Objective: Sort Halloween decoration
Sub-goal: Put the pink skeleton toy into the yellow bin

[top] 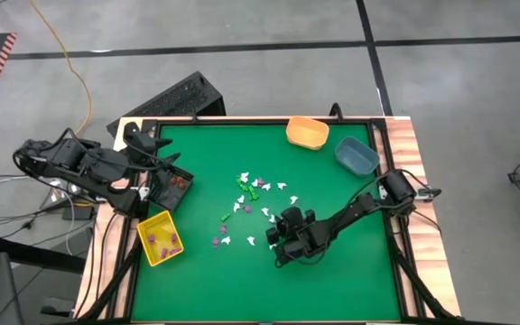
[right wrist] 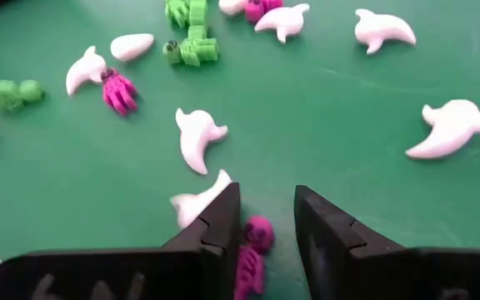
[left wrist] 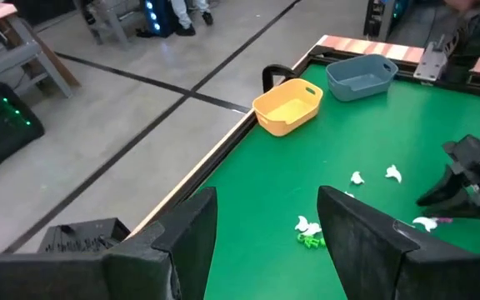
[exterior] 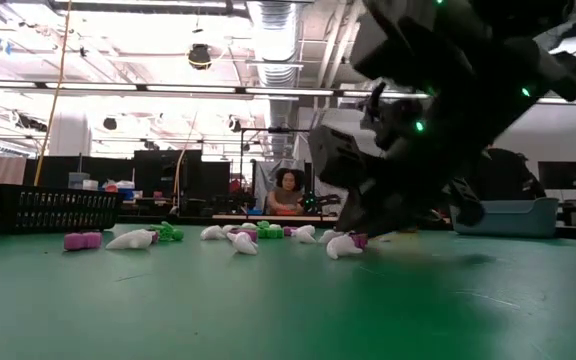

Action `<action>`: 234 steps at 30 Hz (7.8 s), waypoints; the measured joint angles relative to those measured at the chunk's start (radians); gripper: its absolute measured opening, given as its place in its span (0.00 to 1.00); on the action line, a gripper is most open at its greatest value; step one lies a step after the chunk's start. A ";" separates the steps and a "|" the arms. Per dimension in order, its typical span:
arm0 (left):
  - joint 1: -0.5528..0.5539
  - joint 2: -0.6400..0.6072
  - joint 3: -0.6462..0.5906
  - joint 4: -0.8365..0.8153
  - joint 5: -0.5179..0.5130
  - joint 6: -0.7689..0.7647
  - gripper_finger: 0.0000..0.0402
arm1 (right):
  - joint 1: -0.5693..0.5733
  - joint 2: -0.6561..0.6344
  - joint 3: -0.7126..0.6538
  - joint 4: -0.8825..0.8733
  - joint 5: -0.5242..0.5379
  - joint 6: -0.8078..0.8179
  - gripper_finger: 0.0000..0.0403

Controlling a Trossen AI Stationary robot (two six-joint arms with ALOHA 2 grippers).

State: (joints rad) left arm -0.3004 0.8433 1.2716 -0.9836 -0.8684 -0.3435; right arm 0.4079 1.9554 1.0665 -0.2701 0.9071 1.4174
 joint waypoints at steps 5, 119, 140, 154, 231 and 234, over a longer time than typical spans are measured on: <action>0.000 0.000 0.000 0.000 0.000 0.000 0.50 | 0.000 0.041 0.001 0.022 -0.019 0.003 0.28; 0.000 -0.238 0.000 0.014 0.177 -0.059 0.50 | -0.272 0.784 1.270 0.766 -0.954 -1.087 0.11; 0.000 -0.238 0.000 0.014 0.192 -0.064 0.50 | -0.310 0.572 1.269 0.321 -0.883 -1.084 0.36; 0.000 -0.238 0.000 0.014 0.192 -0.064 0.50 | -0.295 0.020 1.271 -1.020 -0.573 -1.181 0.27; 0.000 -0.237 0.000 0.000 0.156 -0.085 0.50 | -0.457 0.030 0.320 -0.175 -0.462 -0.326 0.30; 0.000 -0.237 0.000 0.000 0.156 -0.084 0.50 | -0.463 0.031 0.320 -0.172 -0.456 -0.326 0.30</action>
State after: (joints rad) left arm -0.3008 0.6060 1.2720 -0.9836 -0.7120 -0.4274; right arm -0.0552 1.9868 1.3861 -0.4418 0.4507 1.0912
